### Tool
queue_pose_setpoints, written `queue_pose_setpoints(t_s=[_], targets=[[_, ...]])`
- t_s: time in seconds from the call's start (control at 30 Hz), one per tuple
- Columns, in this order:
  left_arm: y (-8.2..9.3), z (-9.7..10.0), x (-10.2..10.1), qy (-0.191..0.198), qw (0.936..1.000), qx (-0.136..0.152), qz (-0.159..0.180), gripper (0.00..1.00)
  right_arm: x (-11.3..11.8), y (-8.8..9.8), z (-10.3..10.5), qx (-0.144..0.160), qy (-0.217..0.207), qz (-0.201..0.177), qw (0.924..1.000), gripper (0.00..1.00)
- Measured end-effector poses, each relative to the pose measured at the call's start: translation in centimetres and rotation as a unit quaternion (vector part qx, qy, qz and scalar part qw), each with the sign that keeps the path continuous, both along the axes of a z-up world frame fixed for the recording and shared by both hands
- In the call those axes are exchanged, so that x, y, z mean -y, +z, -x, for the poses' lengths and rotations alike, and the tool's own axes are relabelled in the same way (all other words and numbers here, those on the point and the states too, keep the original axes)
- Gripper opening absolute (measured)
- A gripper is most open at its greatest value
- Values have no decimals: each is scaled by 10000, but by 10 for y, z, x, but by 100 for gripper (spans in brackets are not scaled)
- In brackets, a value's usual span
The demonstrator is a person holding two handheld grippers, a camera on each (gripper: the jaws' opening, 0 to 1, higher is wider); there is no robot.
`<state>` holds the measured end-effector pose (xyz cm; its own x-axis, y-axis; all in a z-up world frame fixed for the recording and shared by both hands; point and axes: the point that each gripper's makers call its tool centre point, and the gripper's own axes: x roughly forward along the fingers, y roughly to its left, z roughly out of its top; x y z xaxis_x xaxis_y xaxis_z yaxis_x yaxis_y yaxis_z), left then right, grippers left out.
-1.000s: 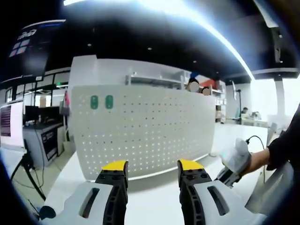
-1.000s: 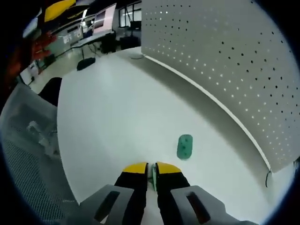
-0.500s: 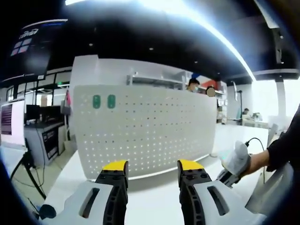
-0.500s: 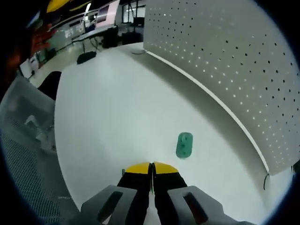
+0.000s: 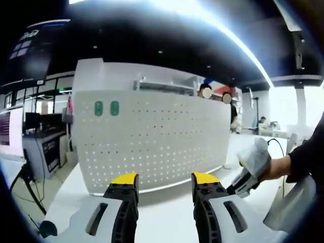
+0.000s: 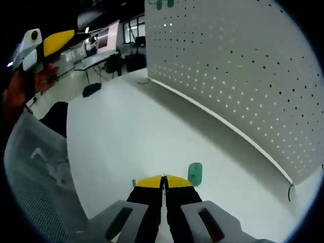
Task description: Insert the hook assembly into the mounting plate slot until the hook locks in place.
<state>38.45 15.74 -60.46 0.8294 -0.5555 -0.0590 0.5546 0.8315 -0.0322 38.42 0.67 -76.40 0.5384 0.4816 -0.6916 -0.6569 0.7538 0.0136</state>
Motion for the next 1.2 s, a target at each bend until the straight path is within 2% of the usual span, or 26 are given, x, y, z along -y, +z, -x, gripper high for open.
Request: queue_pose_setpoints(t_s=[0.13, 0.3, 0.33, 0.43, 0.6, 0.9, 1.1, 1.2], targets=[[-1, 1, 4, -67, 10000, -22, -1, 42, -8, 25, -7, 258, -59, -324, 9991, 0], [-2, 4, 10, -157, 9999, -46, 2, 42, -21, 61, -16, 729, -37, -699, 9949, 0], [-2, 5, 12, -186, 9998, -49, 8, 42, -26, 71, -18, 893, 36, -814, 9927, 0], [-2, 7, 17, -249, 9997, -46, -3, 42, -30, 84, -20, 1096, 26, -940, 9895, 0], [-3, 11, 25, -375, 9993, -75, -17, 42, -38, 112, -23, 1449, -40, -1502, 9780, 0], [-2, 15, 45, -621, 9980, -74, -72, 40, -50, 148, -18, 1704, 38, -2144, 9618, 0], [1, 17, 55, -754, 9971, -78, -52, 36, -61, 164, -12, 1812, 203, -2430, 9527, 0], [3, 17, 58, -797, 9968, -75, -16, 31, -65, 166, -9, 1819, 267, -2449, 9519, 0]])
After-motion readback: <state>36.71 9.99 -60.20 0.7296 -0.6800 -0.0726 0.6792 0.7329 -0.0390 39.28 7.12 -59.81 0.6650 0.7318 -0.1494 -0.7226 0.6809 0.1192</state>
